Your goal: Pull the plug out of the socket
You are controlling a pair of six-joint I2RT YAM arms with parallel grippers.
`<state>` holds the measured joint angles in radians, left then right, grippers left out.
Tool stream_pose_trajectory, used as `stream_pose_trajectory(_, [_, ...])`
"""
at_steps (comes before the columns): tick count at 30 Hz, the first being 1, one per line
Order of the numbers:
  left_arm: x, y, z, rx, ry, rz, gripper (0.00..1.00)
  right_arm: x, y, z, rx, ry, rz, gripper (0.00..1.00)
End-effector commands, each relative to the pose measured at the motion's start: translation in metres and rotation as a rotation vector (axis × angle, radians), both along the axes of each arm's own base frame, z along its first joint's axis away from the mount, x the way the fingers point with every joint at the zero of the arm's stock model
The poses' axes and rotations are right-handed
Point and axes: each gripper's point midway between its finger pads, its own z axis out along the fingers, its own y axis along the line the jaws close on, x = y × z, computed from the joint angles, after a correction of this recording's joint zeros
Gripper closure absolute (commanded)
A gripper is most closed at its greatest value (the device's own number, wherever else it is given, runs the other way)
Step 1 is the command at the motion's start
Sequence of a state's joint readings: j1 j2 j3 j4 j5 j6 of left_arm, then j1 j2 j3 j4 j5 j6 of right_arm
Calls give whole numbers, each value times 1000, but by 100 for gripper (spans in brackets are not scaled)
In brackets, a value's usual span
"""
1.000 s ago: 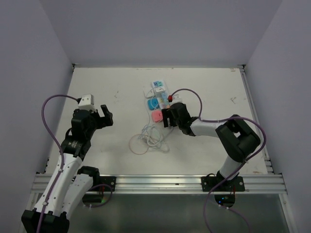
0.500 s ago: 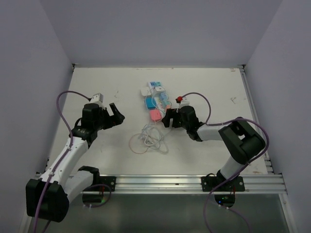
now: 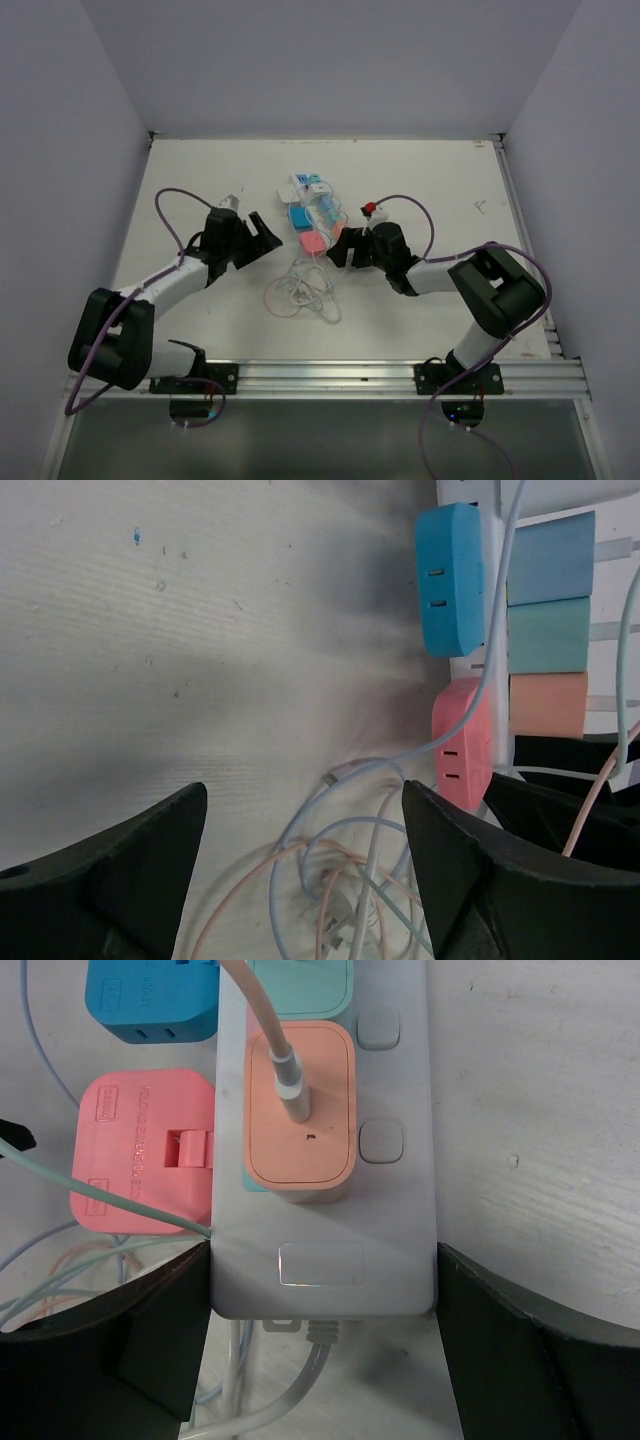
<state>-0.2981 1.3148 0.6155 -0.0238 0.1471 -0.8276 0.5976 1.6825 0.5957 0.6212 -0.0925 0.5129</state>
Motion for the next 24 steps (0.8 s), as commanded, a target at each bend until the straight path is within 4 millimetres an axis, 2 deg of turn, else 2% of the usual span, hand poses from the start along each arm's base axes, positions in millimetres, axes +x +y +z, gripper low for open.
stream_pose_trajectory(1, [29,-13,17,-65,-84,32,18,-17,-1,-21,-29,66,23,100])
stream_pose_trajectory(4, [39,-16,11,-62,-85,38,25,-15,-3,-22,-43,61,14,100])
stream_pose_trajectory(9, [57,-21,-3,-37,-79,43,28,-15,1,-25,-44,61,27,100])
stream_pose_trajectory(14, [66,-29,-15,-56,-87,18,28,-15,3,-27,-51,62,35,100])
stream_pose_trajectory(24, [59,-43,15,-161,-212,-59,28,-15,5,-29,-62,62,39,100])
